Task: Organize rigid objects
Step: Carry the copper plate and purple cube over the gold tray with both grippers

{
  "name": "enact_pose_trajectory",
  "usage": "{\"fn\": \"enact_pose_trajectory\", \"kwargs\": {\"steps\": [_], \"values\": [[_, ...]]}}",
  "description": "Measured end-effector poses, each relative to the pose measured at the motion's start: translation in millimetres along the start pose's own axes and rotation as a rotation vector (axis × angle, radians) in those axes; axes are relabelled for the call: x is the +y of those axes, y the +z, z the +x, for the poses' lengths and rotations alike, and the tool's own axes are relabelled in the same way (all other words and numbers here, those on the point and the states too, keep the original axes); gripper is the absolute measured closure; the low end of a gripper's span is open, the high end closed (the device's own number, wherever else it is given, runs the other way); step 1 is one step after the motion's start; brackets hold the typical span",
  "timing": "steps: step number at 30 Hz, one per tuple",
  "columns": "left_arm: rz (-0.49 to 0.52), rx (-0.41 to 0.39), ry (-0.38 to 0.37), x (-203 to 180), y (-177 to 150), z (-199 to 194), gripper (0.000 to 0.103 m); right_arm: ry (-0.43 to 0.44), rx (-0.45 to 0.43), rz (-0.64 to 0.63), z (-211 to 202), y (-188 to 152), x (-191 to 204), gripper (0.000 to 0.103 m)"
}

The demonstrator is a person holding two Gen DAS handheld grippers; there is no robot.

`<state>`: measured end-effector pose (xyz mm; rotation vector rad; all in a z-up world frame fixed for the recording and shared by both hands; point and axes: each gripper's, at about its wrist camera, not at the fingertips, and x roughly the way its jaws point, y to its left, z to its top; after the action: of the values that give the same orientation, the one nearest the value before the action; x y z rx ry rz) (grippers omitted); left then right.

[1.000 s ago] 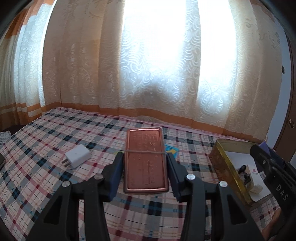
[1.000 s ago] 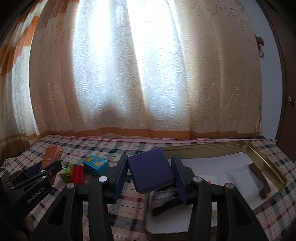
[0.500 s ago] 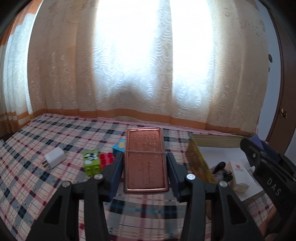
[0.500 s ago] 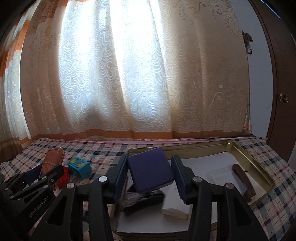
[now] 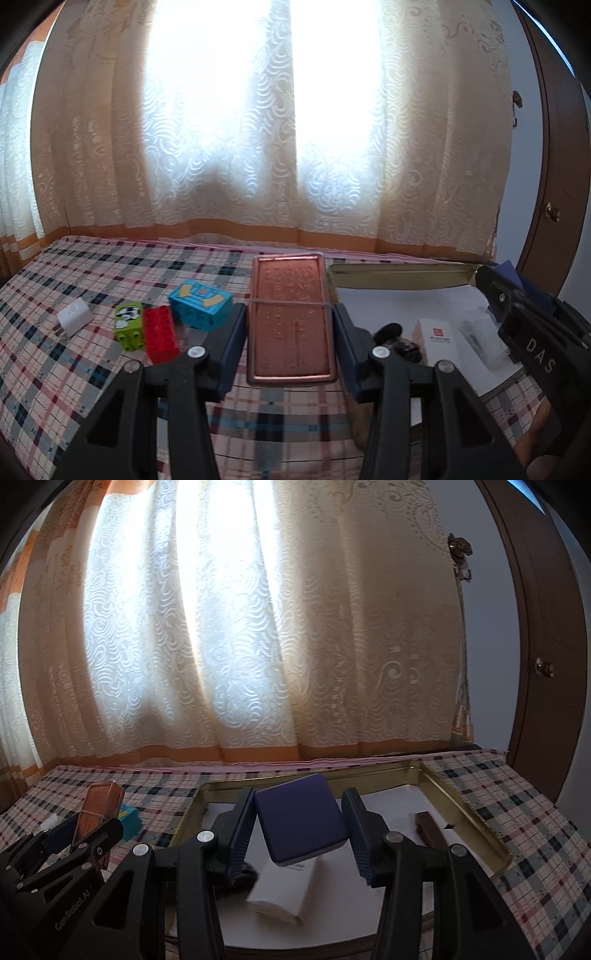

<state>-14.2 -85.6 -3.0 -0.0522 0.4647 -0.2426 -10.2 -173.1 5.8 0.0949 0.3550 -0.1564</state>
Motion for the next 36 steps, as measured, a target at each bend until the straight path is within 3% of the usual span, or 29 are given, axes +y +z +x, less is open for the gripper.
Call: {"fn": "enact_pose_trajectory", "kwargs": {"steps": [36], "values": [[0.121,0.041,-0.106,-112.4,4.1,32.9,0.058,-0.138,0.030,0.021,17.6,6.7,-90.7,0.052]]}}
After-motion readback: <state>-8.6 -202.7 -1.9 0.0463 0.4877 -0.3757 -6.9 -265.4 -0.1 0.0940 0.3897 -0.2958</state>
